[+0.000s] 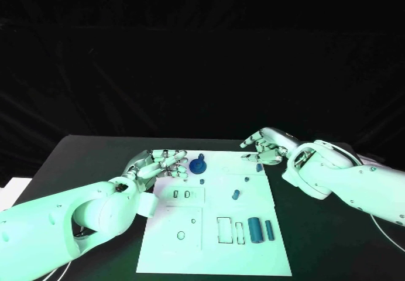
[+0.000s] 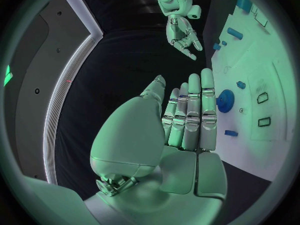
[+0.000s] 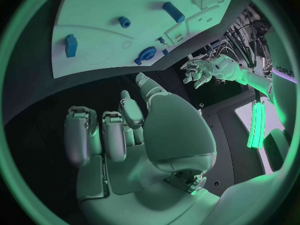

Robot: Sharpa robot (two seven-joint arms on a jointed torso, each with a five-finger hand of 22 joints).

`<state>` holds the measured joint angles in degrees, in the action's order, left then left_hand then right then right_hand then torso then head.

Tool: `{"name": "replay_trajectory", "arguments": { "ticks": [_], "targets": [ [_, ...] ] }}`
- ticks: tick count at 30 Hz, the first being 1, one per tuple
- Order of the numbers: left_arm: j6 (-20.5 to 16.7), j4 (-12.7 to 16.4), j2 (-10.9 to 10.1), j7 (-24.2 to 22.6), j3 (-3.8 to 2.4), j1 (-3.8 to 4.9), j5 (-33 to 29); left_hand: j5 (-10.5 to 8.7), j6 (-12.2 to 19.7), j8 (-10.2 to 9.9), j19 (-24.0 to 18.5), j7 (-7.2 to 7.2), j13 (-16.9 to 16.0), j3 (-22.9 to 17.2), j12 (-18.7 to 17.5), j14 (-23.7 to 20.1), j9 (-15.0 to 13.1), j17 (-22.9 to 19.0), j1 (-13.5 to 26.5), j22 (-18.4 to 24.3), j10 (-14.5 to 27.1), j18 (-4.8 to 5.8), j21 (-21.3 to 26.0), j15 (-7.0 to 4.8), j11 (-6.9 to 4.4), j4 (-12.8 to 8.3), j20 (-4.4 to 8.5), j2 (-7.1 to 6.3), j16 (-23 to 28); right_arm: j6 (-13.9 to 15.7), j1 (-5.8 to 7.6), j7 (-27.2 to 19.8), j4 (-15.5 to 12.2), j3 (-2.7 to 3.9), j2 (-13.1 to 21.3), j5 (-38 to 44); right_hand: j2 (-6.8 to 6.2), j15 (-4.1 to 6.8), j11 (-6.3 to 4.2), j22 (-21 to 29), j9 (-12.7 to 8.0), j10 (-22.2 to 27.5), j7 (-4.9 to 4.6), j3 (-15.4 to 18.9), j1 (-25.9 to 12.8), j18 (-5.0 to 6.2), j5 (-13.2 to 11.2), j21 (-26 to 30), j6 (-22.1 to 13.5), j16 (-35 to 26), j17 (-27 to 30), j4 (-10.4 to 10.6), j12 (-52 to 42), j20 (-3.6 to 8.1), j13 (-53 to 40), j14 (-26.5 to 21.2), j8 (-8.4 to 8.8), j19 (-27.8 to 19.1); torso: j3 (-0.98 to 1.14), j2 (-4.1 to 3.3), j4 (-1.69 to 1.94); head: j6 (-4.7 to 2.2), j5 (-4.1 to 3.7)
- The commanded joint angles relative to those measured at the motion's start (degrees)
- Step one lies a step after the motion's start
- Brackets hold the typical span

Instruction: Assemble the parts on the task board

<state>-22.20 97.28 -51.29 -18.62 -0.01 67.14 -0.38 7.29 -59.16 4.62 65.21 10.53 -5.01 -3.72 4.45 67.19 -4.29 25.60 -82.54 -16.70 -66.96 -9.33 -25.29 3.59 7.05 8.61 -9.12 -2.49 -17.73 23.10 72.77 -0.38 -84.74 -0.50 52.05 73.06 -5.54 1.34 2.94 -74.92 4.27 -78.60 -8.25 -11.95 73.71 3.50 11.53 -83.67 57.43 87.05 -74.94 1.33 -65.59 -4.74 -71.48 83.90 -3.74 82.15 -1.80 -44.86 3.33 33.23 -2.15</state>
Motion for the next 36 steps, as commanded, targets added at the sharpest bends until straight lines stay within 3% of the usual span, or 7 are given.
{"name": "replay_trajectory", "arguments": {
  "ticks": [1, 6, 15, 26, 36],
  "targets": [
    [1.50, -0.35, 0.32, -0.50, -0.04, 0.06, -0.09, -0.26, -0.33, -0.25, -0.32, 0.01, -0.10, 0.10, -0.34, -0.25, -0.10, 0.06, -0.07, -0.06, -0.06, -0.84, 0.21, -0.01, -0.01, -0.30, -0.05, 0.31, 0.27, -4.04, -0.57, -7.86, 1.05, -0.05, 1.24, -6.09, -0.12, -0.37, 0.25, -1.79, -0.08, -0.09, -0.11, 0.04, 0.91, -0.56, 0.28, 0.11, -0.56, 0.34, -9.11, -0.67, -0.02, -0.45, 0.00, 4.92, 0.09, -0.06, 0.52, 0.34, -0.63, -0.12, -0.39],
    [1.70, -0.90, 0.68, -0.52, -0.03, 0.04, -0.09, -0.26, -0.33, -0.25, -0.32, 0.01, -0.10, 0.10, -0.34, -0.25, -0.10, 0.06, -0.07, -0.06, -0.06, -0.84, 0.21, -0.01, -0.01, -0.30, -0.05, 0.31, 0.27, -4.39, -1.50, -9.21, 3.63, -0.11, 2.21, -5.93, -0.21, -0.44, 0.31, -1.81, -0.13, 0.13, -0.19, 0.08, 1.63, -0.56, 0.29, 0.11, -0.79, 0.45, -9.36, -1.26, 0.15, -0.52, 0.04, 4.95, 0.10, -0.08, 0.81, 0.50, -0.81, -0.02, -1.34],
    [1.75, -1.45, 0.96, -0.38, -0.01, -0.01, -0.15, -0.26, -0.36, -0.24, -0.33, -0.02, -0.10, 0.07, -0.33, -0.26, -0.10, 0.08, -0.10, -0.07, -0.10, -0.84, 0.21, -0.01, -0.03, -0.33, -0.05, 0.34, 0.29, -5.19, -3.24, -9.77, 7.86, -0.21, 1.60, -6.49, -0.20, -0.47, 0.35, -1.87, -0.14, 0.33, -0.23, 0.10, 1.88, -0.57, 0.13, 0.08, -0.89, 0.49, -9.45, -1.47, 0.48, -0.55, 0.26, 4.96, 0.10, -0.05, 1.24, 0.57, -0.92, 0.31, -0.92],
    [1.90, -1.62, 1.16, -0.35, 0.00, -0.05, -0.17, -0.26, -0.36, -0.24, -0.33, -0.02, -0.10, 0.07, -0.33, -0.26, -0.10, 0.08, -0.10, -0.07, -0.10, -0.84, 0.21, -0.01, -0.03, -0.33, -0.05, 0.34, 0.29, -4.88, -4.40, -8.76, 11.46, -0.23, -0.69, -5.71, -0.07, -0.54, 0.43, -1.74, -0.21, 0.66, -0.32, 0.13, 2.19, -0.54, -0.29, 0.16, -1.24, 0.47, -9.41, -1.74, 1.02, -0.61, 0.61, 4.94, 0.16, -0.15, 1.00, 0.58, -0.84, 0.74, -1.06],
    [1.94, -1.68, 1.17, -0.28, 0.00, -0.06, -0.17, -0.26, -0.36, -0.24, -0.33, -0.02, -0.10, 0.07, -0.33, -0.26, -0.10, 0.08, -0.10, -0.07, -0.10, -0.84, 0.21, -0.01, -0.03, -0.33, -0.05, 0.34, 0.29, -5.49, -5.34, -8.20, 13.80, -0.23, -2.81, -4.97, 0.57, -0.64, 0.52, -1.68, -0.22, 0.92, -0.45, -0.16, 3.00, -0.52, -1.32, 0.20, -1.59, 0.47, -9.43, -2.36, 1.38, -0.72, 0.80, 4.92, 0.08, -0.23, 1.04, 0.58, -0.80, 1.00, -1.00]
  ]
}}
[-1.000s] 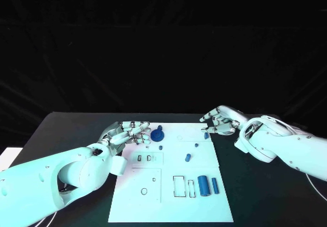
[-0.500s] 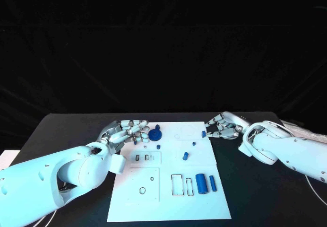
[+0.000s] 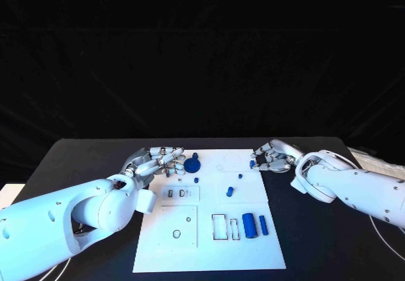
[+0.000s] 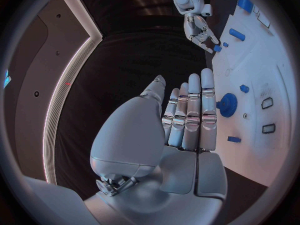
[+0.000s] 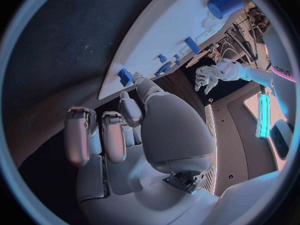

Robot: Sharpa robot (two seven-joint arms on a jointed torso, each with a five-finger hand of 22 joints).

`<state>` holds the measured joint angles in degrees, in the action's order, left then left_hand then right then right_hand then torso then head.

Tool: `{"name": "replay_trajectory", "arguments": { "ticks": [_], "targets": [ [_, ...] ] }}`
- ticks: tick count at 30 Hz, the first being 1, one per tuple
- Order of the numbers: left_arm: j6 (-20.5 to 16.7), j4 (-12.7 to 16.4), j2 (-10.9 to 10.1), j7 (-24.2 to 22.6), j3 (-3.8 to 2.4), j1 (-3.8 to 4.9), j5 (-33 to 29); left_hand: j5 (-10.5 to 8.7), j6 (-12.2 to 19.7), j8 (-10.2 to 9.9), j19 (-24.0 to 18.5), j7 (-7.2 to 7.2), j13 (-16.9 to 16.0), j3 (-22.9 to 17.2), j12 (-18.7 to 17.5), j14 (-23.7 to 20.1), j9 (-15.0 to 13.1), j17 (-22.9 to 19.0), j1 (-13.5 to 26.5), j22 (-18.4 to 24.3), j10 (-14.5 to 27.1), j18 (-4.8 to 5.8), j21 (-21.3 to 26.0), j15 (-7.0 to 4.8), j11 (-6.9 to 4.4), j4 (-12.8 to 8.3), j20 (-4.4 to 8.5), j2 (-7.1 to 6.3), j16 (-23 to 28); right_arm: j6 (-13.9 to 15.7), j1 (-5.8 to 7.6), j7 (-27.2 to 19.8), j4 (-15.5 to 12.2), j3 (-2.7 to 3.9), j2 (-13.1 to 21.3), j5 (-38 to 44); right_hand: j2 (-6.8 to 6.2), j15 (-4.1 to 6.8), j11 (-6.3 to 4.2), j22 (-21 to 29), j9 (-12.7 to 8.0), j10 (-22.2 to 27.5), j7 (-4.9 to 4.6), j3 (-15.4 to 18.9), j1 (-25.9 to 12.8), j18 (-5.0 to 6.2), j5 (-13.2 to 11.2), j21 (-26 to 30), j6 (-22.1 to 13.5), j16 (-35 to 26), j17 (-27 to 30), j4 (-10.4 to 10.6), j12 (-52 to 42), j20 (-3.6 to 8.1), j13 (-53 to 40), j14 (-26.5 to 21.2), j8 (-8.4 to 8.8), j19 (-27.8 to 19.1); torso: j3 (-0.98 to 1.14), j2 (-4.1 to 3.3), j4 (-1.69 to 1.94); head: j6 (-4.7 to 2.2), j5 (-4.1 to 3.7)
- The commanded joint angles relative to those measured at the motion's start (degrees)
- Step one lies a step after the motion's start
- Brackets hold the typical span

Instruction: Assemble the parts on the task board

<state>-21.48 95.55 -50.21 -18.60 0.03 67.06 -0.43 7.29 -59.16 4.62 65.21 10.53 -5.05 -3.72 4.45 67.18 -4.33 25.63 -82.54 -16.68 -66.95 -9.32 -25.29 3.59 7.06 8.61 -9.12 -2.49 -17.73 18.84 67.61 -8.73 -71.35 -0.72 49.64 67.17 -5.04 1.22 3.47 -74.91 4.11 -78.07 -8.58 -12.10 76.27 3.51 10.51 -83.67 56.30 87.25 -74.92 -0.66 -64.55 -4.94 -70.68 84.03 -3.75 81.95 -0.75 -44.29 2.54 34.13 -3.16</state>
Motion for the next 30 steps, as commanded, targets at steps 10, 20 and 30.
{"name": "replay_trajectory", "arguments": {
  "ticks": [10, 20, 30],
  "targets": [
    [1.27, 0.04, 0.10, -0.19, -0.03, 0.03, -0.12, -0.26, -0.36, -0.24, -0.33, -0.02, -0.07, 0.07, -0.33, -0.26, -0.06, 0.05, -0.10, -0.09, -0.10, -0.84, 0.21, -0.01, -0.03, -0.33, -0.05, 0.34, 0.29, -1.70, -0.58, 0.34, 1.44, -0.01, -1.54, 0.99, 0.88, -0.55, 0.00, -1.73, 0.08, 0.24, -0.15, -0.54, 0.92, -0.52, -0.46, 0.19, 0.09, 0.26, -9.47, -0.76, 0.02, -0.56, -0.28, 4.79, -0.22, -0.02, 0.00, 0.03, -0.04, 0.23, 0.12],
    [1.30, 0.06, 0.09, -0.11, -0.03, 0.03, -0.12, -0.26, -0.42, -0.24, -0.35, -0.03, -0.07, 0.00, -0.32, -0.26, -0.07, 0.10, -0.11, -0.12, -0.17, -0.85, 0.21, -0.02, -0.05, -0.37, -0.06, 0.42, 0.33, -1.93, -0.67, 0.58, 2.15, -0.01, -2.04, 1.00, 2.50, -0.22, -0.46, -1.94, 0.54, -0.44, 0.43, -1.98, 1.09, -0.55, -2.34, 0.09, 2.88, 0.29, -9.61, -1.12, -1.18, -0.38, -1.20, 4.81, -1.28, 0.08, 0.01, 0.07, -0.01, 0.27, 0.11],
    [1.45, 0.02, 0.08, -0.05, -0.03, 0.03, -0.12, -0.26, -0.42, -0.24, -0.35, -0.03, -0.07, 0.00, -0.32, -0.26, -0.07, 0.10, -0.11, -0.12, -0.17, -0.85, 0.21, -0.02, -0.05, -0.37, -0.06, 0.42, 0.33, -1.85, -0.69, 1.31, 2.63, 0.00, -2.51, 1.74, 2.93, 0.01, -0.74, -2.05, 0.66, -0.65, 0.78, -2.56, 1.00, -0.56, -3.09, 0.04, 3.89, 0.31, -9.67, -1.29, -1.49, -0.19, -1.45, 4.82, -1.60, 0.14, 0.03, 0.04, 0.00, 0.44, 0.20]
  ]
}}
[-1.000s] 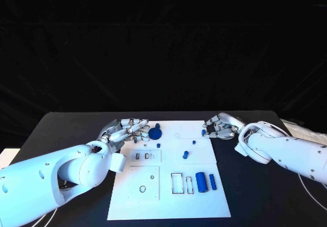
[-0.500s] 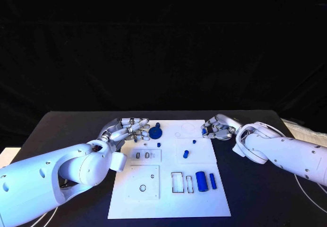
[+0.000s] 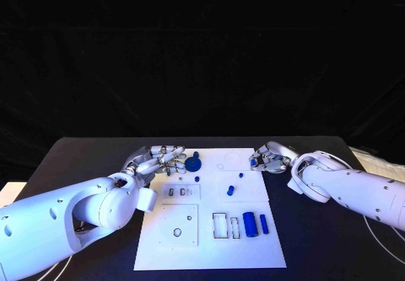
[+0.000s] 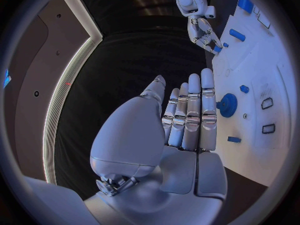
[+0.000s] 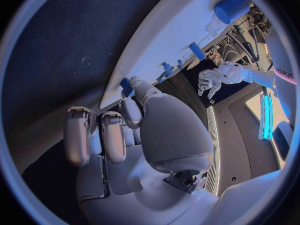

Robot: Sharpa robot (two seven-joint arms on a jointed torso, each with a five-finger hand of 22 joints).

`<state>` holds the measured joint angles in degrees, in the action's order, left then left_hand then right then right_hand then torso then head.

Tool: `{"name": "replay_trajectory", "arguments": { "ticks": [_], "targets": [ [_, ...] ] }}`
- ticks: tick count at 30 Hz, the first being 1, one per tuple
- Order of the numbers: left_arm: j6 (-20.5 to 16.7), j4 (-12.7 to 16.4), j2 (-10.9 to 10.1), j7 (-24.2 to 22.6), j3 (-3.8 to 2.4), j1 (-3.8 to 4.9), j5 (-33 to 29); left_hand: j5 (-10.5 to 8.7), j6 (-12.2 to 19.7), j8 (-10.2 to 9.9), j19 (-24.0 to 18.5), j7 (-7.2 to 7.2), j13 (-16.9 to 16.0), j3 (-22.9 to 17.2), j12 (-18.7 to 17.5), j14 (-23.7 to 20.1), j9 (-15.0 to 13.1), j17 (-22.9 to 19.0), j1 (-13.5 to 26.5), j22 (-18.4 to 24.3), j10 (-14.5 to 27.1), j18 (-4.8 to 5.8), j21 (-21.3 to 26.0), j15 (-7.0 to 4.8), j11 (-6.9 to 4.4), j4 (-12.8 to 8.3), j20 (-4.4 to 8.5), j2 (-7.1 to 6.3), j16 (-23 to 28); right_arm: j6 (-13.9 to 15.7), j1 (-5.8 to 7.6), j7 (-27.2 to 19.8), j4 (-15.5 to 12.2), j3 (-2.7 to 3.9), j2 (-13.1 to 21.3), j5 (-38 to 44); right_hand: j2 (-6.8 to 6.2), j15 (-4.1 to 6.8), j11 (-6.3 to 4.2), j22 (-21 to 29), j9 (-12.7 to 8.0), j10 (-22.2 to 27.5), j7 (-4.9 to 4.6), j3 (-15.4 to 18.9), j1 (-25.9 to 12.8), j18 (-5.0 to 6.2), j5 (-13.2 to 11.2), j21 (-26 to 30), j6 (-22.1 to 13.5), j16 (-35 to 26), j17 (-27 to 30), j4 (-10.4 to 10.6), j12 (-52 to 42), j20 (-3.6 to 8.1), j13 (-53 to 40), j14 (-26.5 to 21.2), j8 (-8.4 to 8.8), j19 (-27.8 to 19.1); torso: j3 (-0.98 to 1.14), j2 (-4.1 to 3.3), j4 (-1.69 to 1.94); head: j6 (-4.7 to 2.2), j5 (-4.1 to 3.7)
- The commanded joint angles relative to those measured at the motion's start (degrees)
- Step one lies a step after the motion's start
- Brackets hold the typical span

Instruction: Assemble the parts on the task board

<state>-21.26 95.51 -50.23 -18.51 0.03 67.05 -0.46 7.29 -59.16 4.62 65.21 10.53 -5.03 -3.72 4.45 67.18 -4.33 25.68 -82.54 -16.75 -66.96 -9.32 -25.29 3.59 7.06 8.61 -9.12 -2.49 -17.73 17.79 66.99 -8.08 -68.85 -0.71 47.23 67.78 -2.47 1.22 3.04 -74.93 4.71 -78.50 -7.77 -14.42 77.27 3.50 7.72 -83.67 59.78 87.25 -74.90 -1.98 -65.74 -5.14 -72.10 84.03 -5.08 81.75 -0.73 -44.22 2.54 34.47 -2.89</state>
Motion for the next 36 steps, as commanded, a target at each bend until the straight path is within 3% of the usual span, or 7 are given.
{"name": "replay_trajectory", "arguments": {
  "ticks": [1, 7, 14, 20, 25, 28, 36],
  "targets": [
    [1.24, 0.06, 0.09, -0.13, -0.03, 0.03, -0.10, -0.26, -0.42, -0.24, -0.35, -0.03, -0.08, 0.00, -0.32, -0.27, -0.08, 0.06, -0.11, -0.05, -0.16, -0.85, 0.21, -0.02, -0.05, -0.37, -0.06, 0.42, 0.33, -0.74, -0.07, 0.74, 0.18, -0.01, -0.13, 1.19, 0.40, 0.04, -0.34, -2.05, 0.07, -0.25, 0.01, -0.30, -0.04, -0.56, -0.35, 0.03, 0.52, 0.32, -9.69, 0.03, -0.36, 0.04, -0.07, 4.82, -0.30, 0.35, 0.00, -0.02, -0.01, 0.13, -0.07],
    [1.28, 0.07, 0.09, -0.07, -0.03, 0.03, -0.10, -0.26, -0.42, -0.24, -0.35, -0.03, -0.08, 0.00, -0.32, -0.27, -0.08, 0.06, -0.11, -0.05, -0.16, -0.85, 0.21, -0.02, -0.05, -0.37, -0.06, 0.42, 0.33, -0.02, -0.07, 0.69, 0.24, -0.01, -0.23, 1.26, 1.21, 0.41, -0.82, -2.31, 0.36, -0.70, 0.63, -1.10, -0.23, -0.61, -0.50, -0.10, 2.32, 0.32, -9.73, -0.04, -0.94, 0.34, -0.51, 4.83, -0.99, 0.52, 0.04, -0.01, -0.02, 0.27, -0.03],
    [1.60, -0.12, 0.01, -0.08, -0.03, 0.03, -0.10, -0.28, -0.39, -0.29, -0.37, 0.01, -0.07, -0.01, -0.35, -0.30, -0.07, 0.09, -0.13, -0.07, -0.14, -0.85, 0.22, -0.02, -0.03, -0.45, -0.06, 0.35, 0.38, 1.66, -0.07, 0.57, -0.26, 0.01, -0.06, 1.02, 2.73, 1.25, -1.81, -2.52, 0.92, -0.88, 1.82, -2.63, 0.11, -0.65, -2.95, -0.19, 4.91, 0.32, -9.82, -0.54, -0.28, 1.08, -0.08, 4.85, -2.22, 0.66, 0.05, 0.02, 0.00, 0.28, 0.00],
    [1.57, -0.38, -0.04, -0.16, -0.03, 0.03, -0.10, -0.27, -0.37, -0.31, -0.39, 0.03, -0.06, -0.04, -0.37, -0.32, -0.06, 0.11, -0.21, -0.09, -0.12, -0.86, 0.22, -0.02, -0.02, -0.52, -0.06, 0.33, 0.41, 3.73, 0.10, 1.56, -2.02, 0.18, 0.66, 0.15, 3.05, 1.45, -2.01, -2.55, 1.06, -0.86, 2.06, -3.01, 0.10, -0.66, -3.40, -0.20, 5.35, 0.28, -9.75, -0.69, 0.14, 1.28, 0.21, 4.84, -2.44, 0.68, 0.00, 0.11, 0.10, 0.28, 0.07],
    [1.69, -0.75, -0.09, -0.29, -0.03, 0.03, -0.10, -0.25, -0.37, -0.32, -0.40, 0.03, -0.05, -0.12, -0.39, -0.32, -0.06, 0.14, -0.29, -0.11, -0.12, -0.86, 0.23, -0.02, -0.02, -0.58, -0.06, 0.40, 0.43, 4.05, 1.01, 6.07, -5.96, 0.41, 1.51, -4.55, 3.27, 1.63, -2.17, -1.99, 1.19, -0.53, 2.25, -3.23, -0.32, -0.54, -4.31, 0.10, 5.62, 0.08, -9.37, -0.68, 1.12, 1.49, 0.85, 4.76, -2.59, 0.35, -0.05, 0.18, 0.08, 0.20, 0.27],
    [2.31, -1.48, 0.00, -0.55, -0.03, 0.03, -0.13, -0.24, -0.37, -0.33, -0.40, 0.03, -0.05, -0.15, -0.39, -0.32, -0.06, 0.15, -0.32, -0.11, -0.12, -0.86, 0.22, -0.02, -0.02, -0.61, -0.06, 0.41, 0.44, 4.47, 1.50, 9.71, -9.20, 0.47, 1.52, -5.41, 3.40, 1.66, -2.16, -1.41, 1.17, -0.33, 2.20, -3.31, -0.55, -0.41, -4.57, 0.40, 5.44, -0.10, -9.02, -0.67, 1.57, 1.56, 1.13, 4.68, -2.49, -0.01, -0.22, 0.45, 0.13, 0.43, 0.52],
    [2.77, -3.78, 0.48, -1.00, -0.02, 0.00, -0.24, -0.24, -0.34, -0.35, -0.41, 0.03, -0.04, -0.18, -0.41, -0.33, -0.05, 0.17, -0.38, -0.13, -0.10, -0.86, 0.23, -0.03, -0.02, -0.67, -0.06, 0.41, 0.45, 8.26, 1.88, 15.18, -16.49, 0.23, -1.62, 0.82, 3.22, 1.64, -2.08, -1.36, 1.14, -0.37, 2.05, -3.65, -0.87, -0.41, -2.99, 0.47, 5.02, -0.19, -8.90, -1.04, 1.56, 1.63, 1.02, 4.66, -2.21, -0.03, -0.38, 1.19, 0.57, 1.11, 1.42]
  ]
}}
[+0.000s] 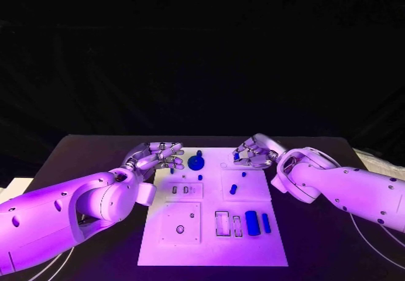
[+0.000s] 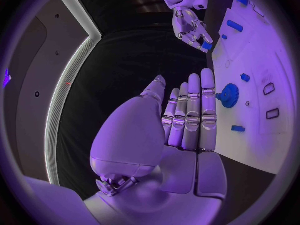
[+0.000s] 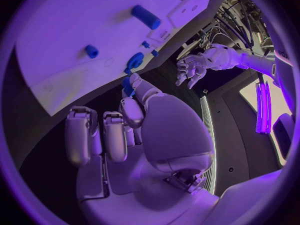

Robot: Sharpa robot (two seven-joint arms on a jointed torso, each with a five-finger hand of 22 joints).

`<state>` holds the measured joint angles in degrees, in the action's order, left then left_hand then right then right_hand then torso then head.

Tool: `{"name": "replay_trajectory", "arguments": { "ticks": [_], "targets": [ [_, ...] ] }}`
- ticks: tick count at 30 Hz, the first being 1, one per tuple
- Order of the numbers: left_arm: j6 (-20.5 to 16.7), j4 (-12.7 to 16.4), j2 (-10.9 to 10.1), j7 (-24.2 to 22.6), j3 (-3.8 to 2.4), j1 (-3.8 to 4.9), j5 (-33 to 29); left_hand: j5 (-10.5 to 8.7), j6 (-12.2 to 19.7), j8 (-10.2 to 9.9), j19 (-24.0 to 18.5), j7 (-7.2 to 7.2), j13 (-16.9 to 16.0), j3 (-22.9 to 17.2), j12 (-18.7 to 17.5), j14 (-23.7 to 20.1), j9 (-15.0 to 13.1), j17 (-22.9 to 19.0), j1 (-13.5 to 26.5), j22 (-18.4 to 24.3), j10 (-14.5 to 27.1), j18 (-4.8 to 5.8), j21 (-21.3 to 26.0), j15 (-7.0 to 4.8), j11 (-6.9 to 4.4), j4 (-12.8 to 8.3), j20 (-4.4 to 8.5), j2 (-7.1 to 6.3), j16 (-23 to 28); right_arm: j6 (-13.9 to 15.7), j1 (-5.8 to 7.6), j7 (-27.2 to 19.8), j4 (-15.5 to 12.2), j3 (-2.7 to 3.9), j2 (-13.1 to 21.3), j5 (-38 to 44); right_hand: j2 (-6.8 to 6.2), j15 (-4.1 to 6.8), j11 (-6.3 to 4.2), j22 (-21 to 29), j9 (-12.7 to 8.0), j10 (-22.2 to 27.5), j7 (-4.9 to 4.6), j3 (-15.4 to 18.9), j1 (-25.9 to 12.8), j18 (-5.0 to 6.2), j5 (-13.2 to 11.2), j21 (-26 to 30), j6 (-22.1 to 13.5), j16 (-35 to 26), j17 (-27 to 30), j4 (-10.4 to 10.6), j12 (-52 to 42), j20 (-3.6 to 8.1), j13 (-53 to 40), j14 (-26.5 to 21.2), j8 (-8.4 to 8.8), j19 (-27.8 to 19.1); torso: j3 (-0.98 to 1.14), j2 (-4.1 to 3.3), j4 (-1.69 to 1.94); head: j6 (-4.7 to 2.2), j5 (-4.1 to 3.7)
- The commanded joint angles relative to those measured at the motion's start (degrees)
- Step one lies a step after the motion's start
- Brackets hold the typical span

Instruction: Assemble the parts on the task board

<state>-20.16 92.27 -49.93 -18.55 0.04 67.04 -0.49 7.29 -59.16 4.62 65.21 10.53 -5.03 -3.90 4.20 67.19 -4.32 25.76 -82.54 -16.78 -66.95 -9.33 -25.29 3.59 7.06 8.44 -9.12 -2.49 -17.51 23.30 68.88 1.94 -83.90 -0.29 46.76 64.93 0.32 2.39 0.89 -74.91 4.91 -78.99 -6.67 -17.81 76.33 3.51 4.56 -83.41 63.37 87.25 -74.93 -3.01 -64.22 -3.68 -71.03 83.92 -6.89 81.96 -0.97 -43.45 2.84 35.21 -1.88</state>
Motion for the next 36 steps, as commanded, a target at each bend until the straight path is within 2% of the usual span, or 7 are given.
{"name": "replay_trajectory", "arguments": {
  "ticks": [1, 4, 9, 14, 19, 22, 36],
  "targets": [
    [1.66, -0.79, 0.23, -1.04, -0.03, 0.01, -0.20, -0.24, -0.34, -0.35, -0.41, 0.03, -0.05, -0.01, -0.16, -0.33, -0.05, 0.08, -0.38, -0.09, -0.11, -0.86, 0.23, -0.02, -0.02, -0.49, -0.06, 0.41, 0.23, 2.71, -0.03, 5.71, -1.92, -0.32, -1.81, 4.26, 0.23, 0.44, 0.11, -1.35, 0.93, 0.17, 0.90, -0.20, -0.16, -0.42, 0.39, 0.23, 1.34, -0.22, -8.83, 0.00, 0.16, 0.17, 0.02, 4.76, -0.33, -0.26, -0.16, 0.46, 0.29, 0.40, 0.48],
    [1.59, -1.39, 0.33, -1.21, -0.03, 0.01, -0.21, -0.24, -0.34, -0.35, -0.41, 0.03, -0.05, -0.01, -0.16, -0.33, -0.05, 0.08, -0.38, -0.09, -0.11, -0.86, 0.23, -0.02, -0.02, -0.49, -0.06, 0.41, 0.23, 2.47, -0.21, 7.20, -2.82, -0.73, -3.73, 6.37, -0.20, 0.40, 0.16, -1.28, 0.92, 0.24, 0.84, -0.24, -0.66, -0.40, 1.80, 0.29, 1.23, -0.26, -8.78, -0.06, 0.35, 0.14, 0.10, 4.76, -0.21, -0.30, -0.25, 0.58, 0.32, 0.64, 0.77],
    [1.35, -1.95, 0.48, -1.42, -0.03, 0.01, -0.25, -0.24, -0.33, -0.36, -0.42, 0.03, -0.05, -0.03, -0.17, -0.34, -0.05, 0.09, -0.41, -0.10, -0.10, -0.86, 0.23, -0.02, -0.02, -0.52, -0.06, 0.41, 0.25, 1.46, -1.08, 9.96, -3.44, -1.20, -7.11, 11.15, -0.38, 0.38, 0.20, -0.70, 0.89, 0.58, 0.78, -0.27, -0.84, -0.27, 2.10, 0.59, 1.12, -0.41, -8.50, -0.09, 1.08, 0.13, 0.59, 4.70, -0.12, -0.65, -0.40, 0.77, 0.40, 1.14, 1.16],
    [1.19, -1.90, 0.81, -1.44, -0.03, 0.01, -0.28, -0.24, -0.33, -0.36, -0.42, 0.03, -0.05, -0.03, -0.17, -0.34, -0.05, 0.09, -0.41, -0.10, -0.10, -0.86, 0.23, -0.02, -0.02, -0.52, -0.06, 0.41, 0.25, 0.64, -1.95, 12.15, -2.65, -1.37, -10.60, 15.25, -0.63, 0.34, 0.25, -0.15, 0.86, 1.24, 0.71, -0.37, -0.97, -0.15, 2.23, 0.89, 0.95, -0.52, -8.31, -0.21, 2.34, 0.10, 1.44, 4.65, 0.01, -0.99, -0.40, 0.65, 0.55, 1.34, 1.29],
    [1.15, -1.67, 0.92, -1.24, -0.03, 0.01, -0.30, -0.24, -0.33, -0.36, -0.42, 0.03, -0.05, -0.03, -0.17, -0.34, -0.05, 0.09, -0.41, -0.10, -0.10, -0.86, 0.23, -0.02, -0.02, -0.52, -0.06, 0.41, 0.25, -0.03, -2.45, 14.27, -1.59, -1.56, -13.06, 16.57, -0.78, 0.30, 0.31, -0.12, 0.85, 1.28, 0.65, -0.34, -1.31, -0.15, 2.24, 0.93, 0.93, -0.58, -8.20, -0.12, 2.39, 0.07, 1.45, 4.63, 0.06, -1.02, -0.35, 0.65, 0.27, 1.56, 1.85],
    [1.13, -1.56, 0.97, -1.18, -0.03, 0.01, -0.31, -0.23, -0.34, -0.37, -0.45, 0.03, -0.04, -0.10, -0.18, -0.37, -0.05, 0.11, -0.47, -0.11, -0.09, -0.86, 0.24, -0.02, -0.02, -0.58, -0.06, 0.45, 0.28, -0.59, -2.92, 15.23, -1.03, -1.71, -14.11, 17.37, -0.83, 0.28, 0.33, -0.09, 0.85, 1.27, 0.64, -0.32, -1.48, -0.14, 2.24, 0.95, 0.93, -0.60, -8.17, -0.06, 2.40, 0.05, 1.46, 4.62, 0.07, -1.03, -0.36, 0.58, 0.59, 1.77, 1.76],
    [1.11, -1.41, 1.01, -1.06, -0.03, 0.01, -0.31, -0.23, -0.34, -0.37, -0.45, 0.03, -0.04, -0.10, -0.18, -0.37, -0.05, 0.11, -0.47, -0.11, -0.09, -0.86, 0.24, -0.02, -0.02, -0.58, -0.06, 0.45, 0.28, -4.58, -4.59, 15.69, -0.23, -1.97, -15.71, 20.95, -1.06, 0.25, 0.35, -0.07, 0.84, 1.38, 0.62, -0.26, -1.89, -0.14, 2.33, 0.98, 0.89, -0.66, -8.08, 0.06, 2.67, 0.02, 1.64, 4.61, 0.14, -1.04, -0.32, 0.58, 0.37, 2.34, 2.07]
  ]
}}
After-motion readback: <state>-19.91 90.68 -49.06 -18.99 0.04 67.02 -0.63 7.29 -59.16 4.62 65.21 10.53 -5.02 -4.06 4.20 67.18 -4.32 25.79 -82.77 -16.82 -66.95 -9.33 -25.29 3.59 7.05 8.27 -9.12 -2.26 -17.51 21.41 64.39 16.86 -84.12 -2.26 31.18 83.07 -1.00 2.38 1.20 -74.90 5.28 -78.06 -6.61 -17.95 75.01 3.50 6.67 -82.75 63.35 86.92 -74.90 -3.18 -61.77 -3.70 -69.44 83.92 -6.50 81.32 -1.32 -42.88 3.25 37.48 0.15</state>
